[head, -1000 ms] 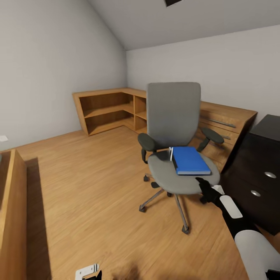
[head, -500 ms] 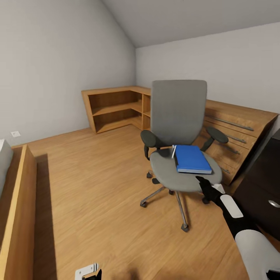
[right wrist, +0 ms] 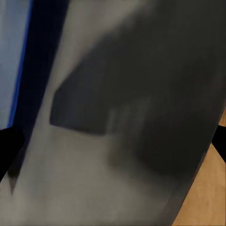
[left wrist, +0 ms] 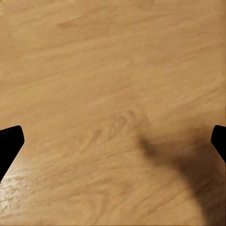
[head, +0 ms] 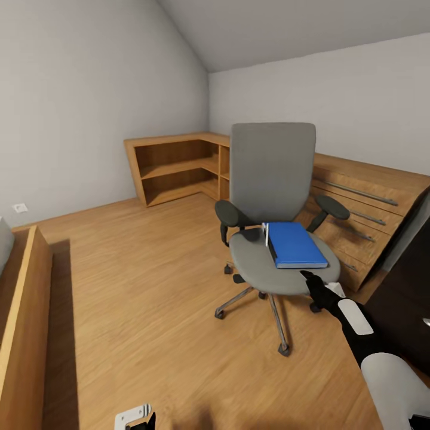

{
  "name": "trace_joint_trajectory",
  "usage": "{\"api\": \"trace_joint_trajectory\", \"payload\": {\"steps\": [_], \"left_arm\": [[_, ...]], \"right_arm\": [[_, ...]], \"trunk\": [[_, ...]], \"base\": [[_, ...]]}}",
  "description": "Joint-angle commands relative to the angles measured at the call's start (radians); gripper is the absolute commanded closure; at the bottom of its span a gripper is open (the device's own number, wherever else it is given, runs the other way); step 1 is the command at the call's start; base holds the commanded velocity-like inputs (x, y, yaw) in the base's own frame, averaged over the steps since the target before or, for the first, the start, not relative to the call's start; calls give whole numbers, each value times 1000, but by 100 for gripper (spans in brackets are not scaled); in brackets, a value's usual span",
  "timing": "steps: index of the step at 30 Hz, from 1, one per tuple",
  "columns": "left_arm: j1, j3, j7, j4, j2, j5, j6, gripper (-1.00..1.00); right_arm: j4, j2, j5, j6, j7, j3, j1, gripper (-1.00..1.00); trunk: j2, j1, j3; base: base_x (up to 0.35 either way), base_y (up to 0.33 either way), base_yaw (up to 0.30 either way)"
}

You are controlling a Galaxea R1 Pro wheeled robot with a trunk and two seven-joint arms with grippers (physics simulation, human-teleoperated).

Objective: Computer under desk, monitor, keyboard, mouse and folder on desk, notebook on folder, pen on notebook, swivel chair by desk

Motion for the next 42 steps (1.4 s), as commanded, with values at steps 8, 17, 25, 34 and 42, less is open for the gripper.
{"api": "trace_joint_trajectory", "payload": {"steps": [8,17,25,34,42], "left_arm": [[0,1,5,-2,-1,9,6,-100],[0,0,5,-2,-1,9,5,-100],[0,-1,2,-2,-2,9,4,-100],[0,0,2,-2,-1,9,4,-100],[0,0,2,-2,-1,9,4,-100]], "right_arm": [[45,-1,-1,5,-9,-1,0,-100],[45,0,0,5,-9,-1,0,-100],[45,-1,-1,5,-9,-1,0,-100],[45,-1,-1,5,-9,-1,0,-100],[45,-1,-1,5,-9,-1,0,-100]], "trunk": [[0,0,-1],[0,0,-1],[35,-19,15],[63,-34,27],[63,-34,27]], "base": [[39,0,0],[1,0,0],[0,0,0],[0,0,0],[-1,0,0]]}}
